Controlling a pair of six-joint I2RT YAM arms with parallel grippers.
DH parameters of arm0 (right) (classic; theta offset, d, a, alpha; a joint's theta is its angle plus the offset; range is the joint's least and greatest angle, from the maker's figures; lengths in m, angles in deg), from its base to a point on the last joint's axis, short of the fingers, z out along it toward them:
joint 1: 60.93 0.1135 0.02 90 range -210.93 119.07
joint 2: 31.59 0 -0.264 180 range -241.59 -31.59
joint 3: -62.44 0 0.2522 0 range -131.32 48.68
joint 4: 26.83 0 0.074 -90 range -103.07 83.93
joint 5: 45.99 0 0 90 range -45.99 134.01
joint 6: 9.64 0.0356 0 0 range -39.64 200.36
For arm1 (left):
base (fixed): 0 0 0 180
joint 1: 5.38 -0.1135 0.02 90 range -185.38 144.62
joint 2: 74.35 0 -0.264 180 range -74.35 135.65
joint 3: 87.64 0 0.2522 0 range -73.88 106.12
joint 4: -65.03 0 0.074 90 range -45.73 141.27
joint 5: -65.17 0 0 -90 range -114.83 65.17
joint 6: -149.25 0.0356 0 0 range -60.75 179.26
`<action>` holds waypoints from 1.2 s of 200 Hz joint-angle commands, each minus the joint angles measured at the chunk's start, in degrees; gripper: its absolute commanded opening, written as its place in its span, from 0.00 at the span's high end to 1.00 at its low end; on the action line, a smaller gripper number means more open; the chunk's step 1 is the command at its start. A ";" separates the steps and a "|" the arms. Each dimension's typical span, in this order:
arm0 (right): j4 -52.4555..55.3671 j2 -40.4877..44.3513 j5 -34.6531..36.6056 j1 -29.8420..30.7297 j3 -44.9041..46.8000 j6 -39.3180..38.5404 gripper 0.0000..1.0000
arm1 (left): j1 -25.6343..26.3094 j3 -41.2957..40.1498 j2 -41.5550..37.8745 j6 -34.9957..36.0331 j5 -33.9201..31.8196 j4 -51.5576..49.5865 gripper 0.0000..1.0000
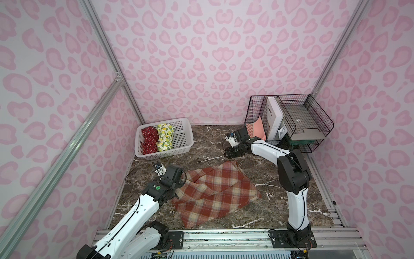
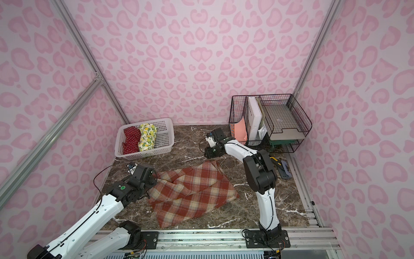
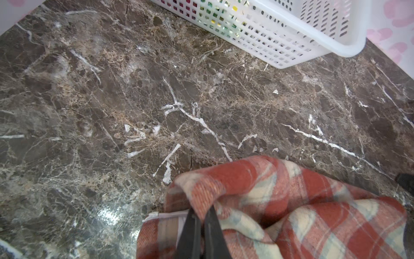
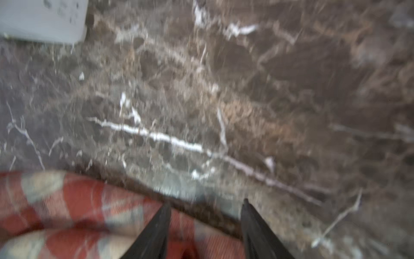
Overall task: Roll up the skirts
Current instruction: Flatten out the skirt at the center of the board.
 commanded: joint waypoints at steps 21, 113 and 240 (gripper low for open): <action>-3.33 7.55 1.84 -0.05 8.78 0.29 0.48 | -1.41 0.32 0.70 2.10 2.01 1.71 1.00; -5.05 5.15 -7.86 1.40 9.87 -0.97 0.75 | -1.97 -0.29 1.50 1.57 4.07 1.84 1.00; -14.95 14.18 -2.55 -4.36 4.94 3.97 1.00 | -5.60 7.46 8.73 10.00 4.24 12.20 1.00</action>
